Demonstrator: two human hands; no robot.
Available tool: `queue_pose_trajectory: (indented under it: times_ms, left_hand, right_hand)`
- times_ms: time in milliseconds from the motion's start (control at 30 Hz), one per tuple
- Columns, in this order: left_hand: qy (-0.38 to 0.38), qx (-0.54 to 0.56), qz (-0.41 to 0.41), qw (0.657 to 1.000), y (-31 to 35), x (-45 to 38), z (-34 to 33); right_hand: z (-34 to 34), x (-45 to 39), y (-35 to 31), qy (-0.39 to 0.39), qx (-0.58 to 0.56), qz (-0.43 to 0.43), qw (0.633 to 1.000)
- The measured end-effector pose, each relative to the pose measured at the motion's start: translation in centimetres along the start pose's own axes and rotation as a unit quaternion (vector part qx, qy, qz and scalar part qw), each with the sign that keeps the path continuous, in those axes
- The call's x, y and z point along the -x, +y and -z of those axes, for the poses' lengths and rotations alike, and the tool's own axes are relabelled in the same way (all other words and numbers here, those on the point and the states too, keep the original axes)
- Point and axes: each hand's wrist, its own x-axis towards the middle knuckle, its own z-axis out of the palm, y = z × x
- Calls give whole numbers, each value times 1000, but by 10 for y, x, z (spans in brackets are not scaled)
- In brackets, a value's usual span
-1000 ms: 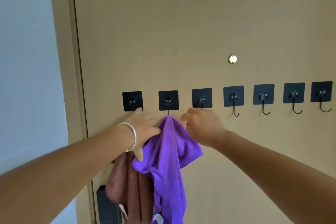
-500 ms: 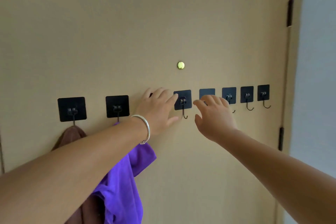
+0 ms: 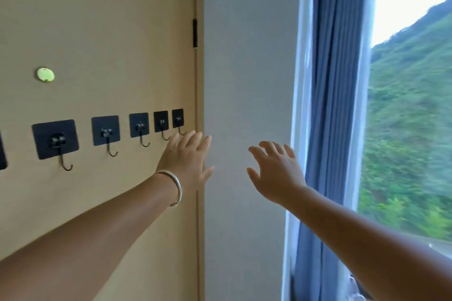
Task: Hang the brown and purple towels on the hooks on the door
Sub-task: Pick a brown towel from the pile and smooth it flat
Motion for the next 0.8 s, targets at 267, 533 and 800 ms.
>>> queue_pose_trajectory:
  times_ms: [267, 533, 800]
  left_hand:
    - [54, 151, -134, 978, 190, -50, 17]
    - [106, 256, -263, 924, 386, -72, 100]
    - [141, 345, -386, 844, 593, -52, 202]
  right_hand:
    - [86, 115, 145, -52, 164, -158, 972]
    - [192, 233, 261, -59, 266, -278, 921]
    - [312, 379, 362, -59, 349, -393, 849]
